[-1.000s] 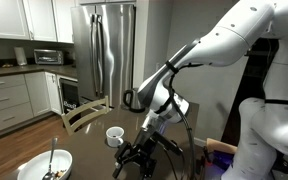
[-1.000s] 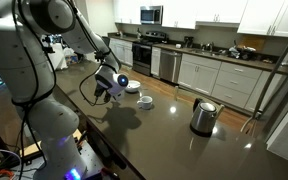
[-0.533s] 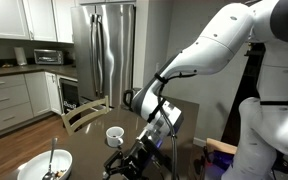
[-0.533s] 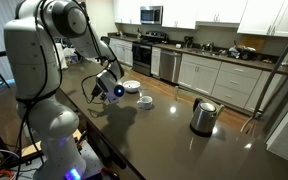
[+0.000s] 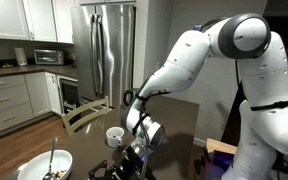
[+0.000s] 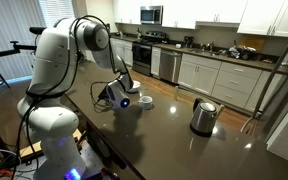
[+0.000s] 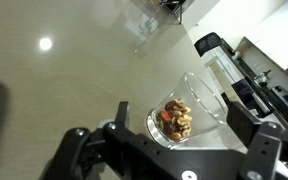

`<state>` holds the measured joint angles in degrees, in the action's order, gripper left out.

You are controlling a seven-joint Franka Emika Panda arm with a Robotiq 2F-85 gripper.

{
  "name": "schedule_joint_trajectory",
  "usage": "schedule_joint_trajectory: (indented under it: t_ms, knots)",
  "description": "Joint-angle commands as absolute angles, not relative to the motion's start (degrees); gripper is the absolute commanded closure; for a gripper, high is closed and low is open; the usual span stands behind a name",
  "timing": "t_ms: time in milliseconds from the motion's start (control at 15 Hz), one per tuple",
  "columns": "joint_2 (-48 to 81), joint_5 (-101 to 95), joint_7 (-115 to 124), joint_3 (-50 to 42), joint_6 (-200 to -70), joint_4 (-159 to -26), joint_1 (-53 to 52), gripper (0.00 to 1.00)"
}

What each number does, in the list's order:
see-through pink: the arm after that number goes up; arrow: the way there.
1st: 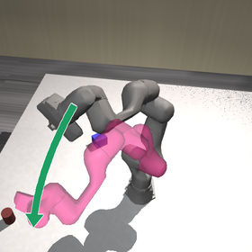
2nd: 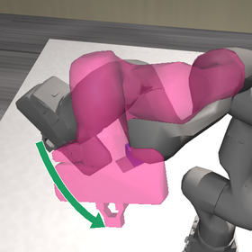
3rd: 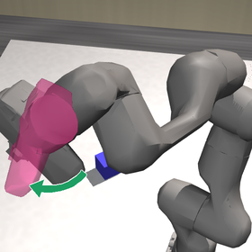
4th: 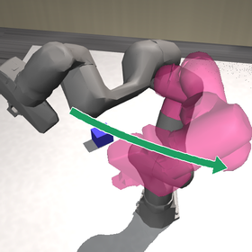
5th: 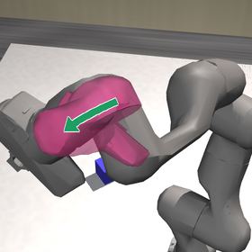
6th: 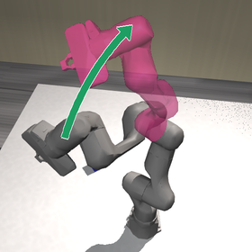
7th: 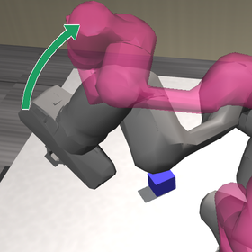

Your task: Pour the cereal in the glass into the bowl then pour the cereal in the mug into the bowl.

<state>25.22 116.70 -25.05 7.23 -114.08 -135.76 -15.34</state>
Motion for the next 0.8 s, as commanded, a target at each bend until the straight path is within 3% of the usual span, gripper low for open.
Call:
schedule_joint_trajectory:
  t_ms: [0,733]
  knots:
    - [32.1,117.8,-23.1,6.9,-106.9,-130.0,-13.7,0.0]
    - [29.5,118.4,-21.9,6.7,-108.5,-131.4,-15.3,0.0]
